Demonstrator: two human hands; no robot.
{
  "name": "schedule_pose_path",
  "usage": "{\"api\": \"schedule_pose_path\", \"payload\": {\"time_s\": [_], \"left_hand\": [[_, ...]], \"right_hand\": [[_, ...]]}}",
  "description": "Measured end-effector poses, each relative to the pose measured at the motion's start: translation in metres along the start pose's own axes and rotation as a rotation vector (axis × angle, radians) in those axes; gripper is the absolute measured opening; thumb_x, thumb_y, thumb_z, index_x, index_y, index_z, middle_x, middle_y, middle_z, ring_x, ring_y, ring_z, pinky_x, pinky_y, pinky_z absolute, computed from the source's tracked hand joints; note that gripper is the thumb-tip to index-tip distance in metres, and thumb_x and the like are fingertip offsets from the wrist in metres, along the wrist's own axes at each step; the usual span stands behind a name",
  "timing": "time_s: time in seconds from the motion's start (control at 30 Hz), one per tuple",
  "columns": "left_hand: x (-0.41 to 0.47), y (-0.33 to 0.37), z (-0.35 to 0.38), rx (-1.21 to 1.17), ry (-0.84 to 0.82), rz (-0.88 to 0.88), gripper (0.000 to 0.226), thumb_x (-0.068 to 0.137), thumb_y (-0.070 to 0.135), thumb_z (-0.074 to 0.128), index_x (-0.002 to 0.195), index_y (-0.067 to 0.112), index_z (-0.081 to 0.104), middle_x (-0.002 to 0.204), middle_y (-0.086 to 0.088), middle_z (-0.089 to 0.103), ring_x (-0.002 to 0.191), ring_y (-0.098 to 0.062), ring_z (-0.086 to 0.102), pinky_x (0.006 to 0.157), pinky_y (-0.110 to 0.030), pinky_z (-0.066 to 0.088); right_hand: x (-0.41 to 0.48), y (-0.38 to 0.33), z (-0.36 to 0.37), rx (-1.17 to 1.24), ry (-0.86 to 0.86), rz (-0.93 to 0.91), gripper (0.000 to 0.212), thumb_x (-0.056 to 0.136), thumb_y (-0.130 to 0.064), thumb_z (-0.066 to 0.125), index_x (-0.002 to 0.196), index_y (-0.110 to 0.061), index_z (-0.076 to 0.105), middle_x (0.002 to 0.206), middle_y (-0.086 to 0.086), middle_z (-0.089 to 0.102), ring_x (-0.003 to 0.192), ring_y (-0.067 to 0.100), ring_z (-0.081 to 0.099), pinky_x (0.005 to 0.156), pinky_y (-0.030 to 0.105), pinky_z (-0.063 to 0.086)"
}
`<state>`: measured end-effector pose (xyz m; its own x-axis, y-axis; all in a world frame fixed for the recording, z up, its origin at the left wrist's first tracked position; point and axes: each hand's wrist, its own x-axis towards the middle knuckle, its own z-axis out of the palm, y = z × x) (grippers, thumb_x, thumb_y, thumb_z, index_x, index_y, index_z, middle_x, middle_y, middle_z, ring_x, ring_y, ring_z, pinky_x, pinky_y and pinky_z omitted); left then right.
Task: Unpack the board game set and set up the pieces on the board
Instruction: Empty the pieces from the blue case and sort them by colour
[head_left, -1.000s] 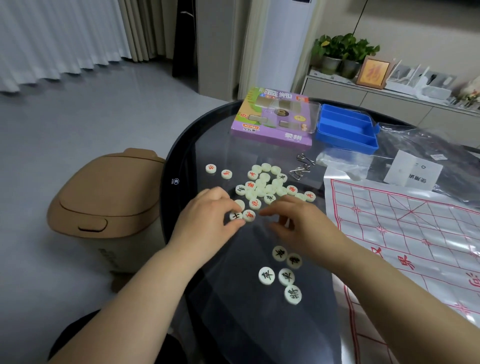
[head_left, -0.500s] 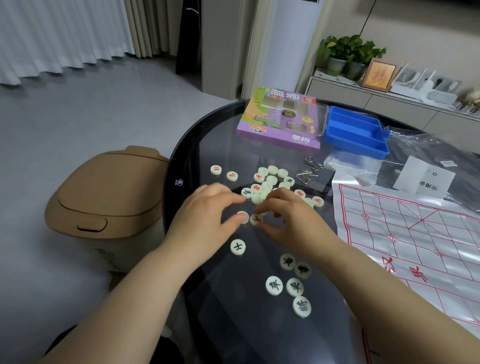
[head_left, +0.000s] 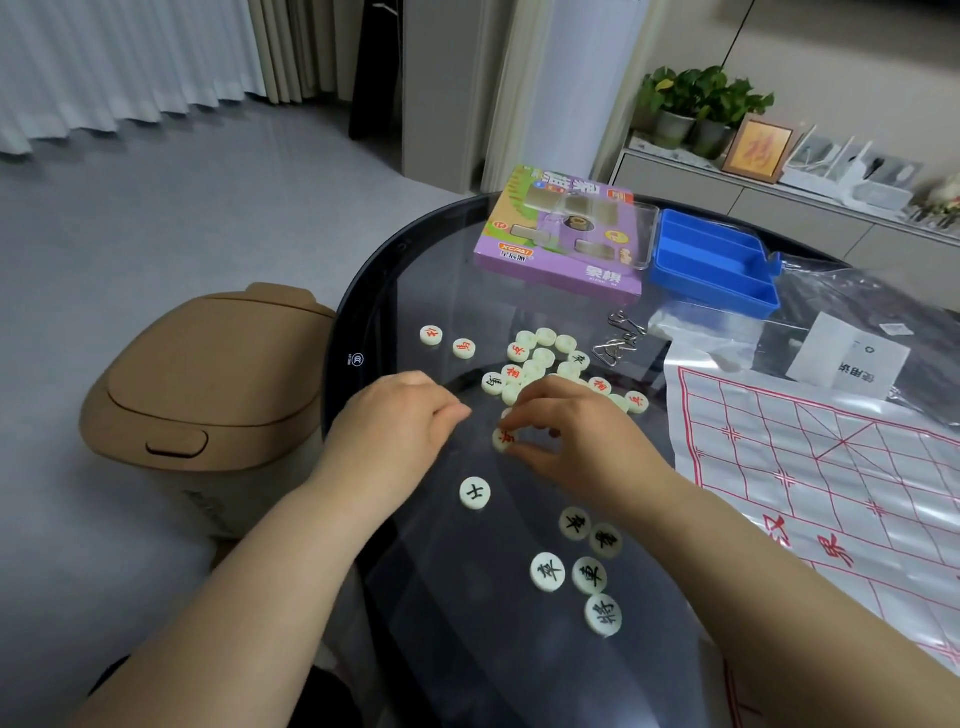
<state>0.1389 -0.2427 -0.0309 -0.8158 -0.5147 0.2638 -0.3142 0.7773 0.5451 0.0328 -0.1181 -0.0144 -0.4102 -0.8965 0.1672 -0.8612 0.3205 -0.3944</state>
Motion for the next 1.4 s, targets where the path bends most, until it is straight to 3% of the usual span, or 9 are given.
{"api": "schedule_pose_path", "payload": {"time_s": [0.3, 0.43, 0.53, 0.67, 0.77, 0.87, 1.0, 1.13, 1.4], "left_hand": [[-0.002, -0.019, -0.018, -0.119, 0.053, -0.137, 0.016, 0.086, 0.018, 0.058, 0.091, 0.014, 0.073, 0.089, 0.003, 0.07, 0.082, -0.013, 0.06, 0.075, -0.026, 0.046], [-0.001, -0.021, -0.014, -0.116, 0.132, -0.134, 0.011, 0.082, 0.015, 0.063, 0.087, 0.013, 0.073, 0.067, 0.017, 0.052, 0.062, -0.003, 0.05, 0.064, -0.014, 0.04], [0.003, -0.021, -0.009, -0.093, 0.171, -0.142, 0.011, 0.082, 0.014, 0.063, 0.088, 0.011, 0.073, 0.063, 0.018, 0.048, 0.061, -0.008, 0.05, 0.061, -0.024, 0.041], [0.006, -0.02, -0.008, -0.136, 0.238, -0.137, 0.02, 0.087, 0.009, 0.055, 0.102, 0.007, 0.068, 0.097, -0.006, 0.065, 0.088, -0.022, 0.06, 0.074, -0.025, 0.042], [0.0, -0.023, -0.014, -0.148, 0.2, -0.077, 0.02, 0.085, 0.01, 0.058, 0.103, 0.01, 0.068, 0.095, 0.002, 0.06, 0.078, -0.006, 0.053, 0.069, -0.015, 0.037], [-0.008, -0.018, -0.018, -0.017, 0.004, 0.027, 0.025, 0.088, 0.017, 0.054, 0.111, 0.018, 0.065, 0.113, 0.011, 0.056, 0.106, -0.011, 0.049, 0.084, -0.015, 0.031], [-0.013, -0.011, -0.014, 0.253, -0.264, 0.068, 0.047, 0.096, 0.035, 0.033, 0.142, 0.027, 0.025, 0.15, 0.015, 0.014, 0.137, -0.005, 0.012, 0.108, -0.019, 0.009], [-0.004, -0.008, -0.007, 0.282, -0.327, 0.042, 0.054, 0.098, 0.037, 0.025, 0.145, 0.026, 0.001, 0.153, 0.013, -0.007, 0.14, -0.004, -0.006, 0.112, -0.024, -0.005], [0.03, -0.002, 0.014, 0.236, -0.223, 0.046, 0.049, 0.098, 0.027, 0.027, 0.145, 0.023, 0.013, 0.154, 0.01, 0.004, 0.141, -0.007, 0.001, 0.112, -0.027, -0.004]], "right_hand": [[0.009, -0.006, 0.004, -0.033, -0.037, -0.016, 0.021, 0.085, -0.02, 0.061, 0.103, -0.012, 0.068, 0.11, 0.002, 0.058, 0.1, 0.018, 0.055, 0.078, 0.022, 0.039], [0.017, -0.013, 0.007, -0.042, -0.033, -0.034, 0.022, 0.086, -0.018, 0.059, 0.105, -0.011, 0.067, 0.112, 0.004, 0.057, 0.103, 0.019, 0.053, 0.079, 0.023, 0.037], [0.031, -0.019, 0.011, -0.06, -0.033, -0.046, 0.024, 0.086, -0.019, 0.058, 0.106, -0.01, 0.067, 0.112, 0.008, 0.057, 0.106, 0.024, 0.051, 0.083, 0.026, 0.037], [0.055, -0.02, 0.015, -0.214, -0.058, -0.022, 0.029, 0.09, -0.026, 0.051, 0.114, -0.014, 0.062, 0.119, 0.006, 0.054, 0.111, 0.024, 0.045, 0.085, 0.027, 0.033], [0.068, -0.013, 0.015, -0.227, -0.038, 0.03, 0.028, 0.091, -0.027, 0.05, 0.113, -0.014, 0.062, 0.119, 0.007, 0.054, 0.112, 0.025, 0.045, 0.084, 0.029, 0.036], [0.075, -0.006, 0.015, -0.184, -0.013, 0.084, 0.027, 0.09, -0.027, 0.053, 0.11, -0.013, 0.064, 0.116, 0.009, 0.055, 0.111, 0.027, 0.047, 0.084, 0.03, 0.038], [0.071, 0.002, 0.011, -0.014, 0.048, 0.152, 0.027, 0.088, -0.025, 0.056, 0.111, -0.012, 0.063, 0.114, 0.007, 0.054, 0.099, 0.023, 0.052, 0.069, 0.019, 0.037], [0.057, 0.015, 0.0, 0.062, 0.133, 0.195, 0.026, 0.089, -0.012, 0.052, 0.113, -0.012, 0.062, 0.115, 0.007, 0.055, 0.1, 0.022, 0.052, 0.067, 0.015, 0.028], [0.022, 0.026, -0.01, -0.012, 0.083, 0.127, 0.026, 0.085, -0.011, 0.059, 0.111, -0.012, 0.065, 0.115, 0.004, 0.058, 0.106, 0.021, 0.05, 0.071, 0.011, 0.024]]}}
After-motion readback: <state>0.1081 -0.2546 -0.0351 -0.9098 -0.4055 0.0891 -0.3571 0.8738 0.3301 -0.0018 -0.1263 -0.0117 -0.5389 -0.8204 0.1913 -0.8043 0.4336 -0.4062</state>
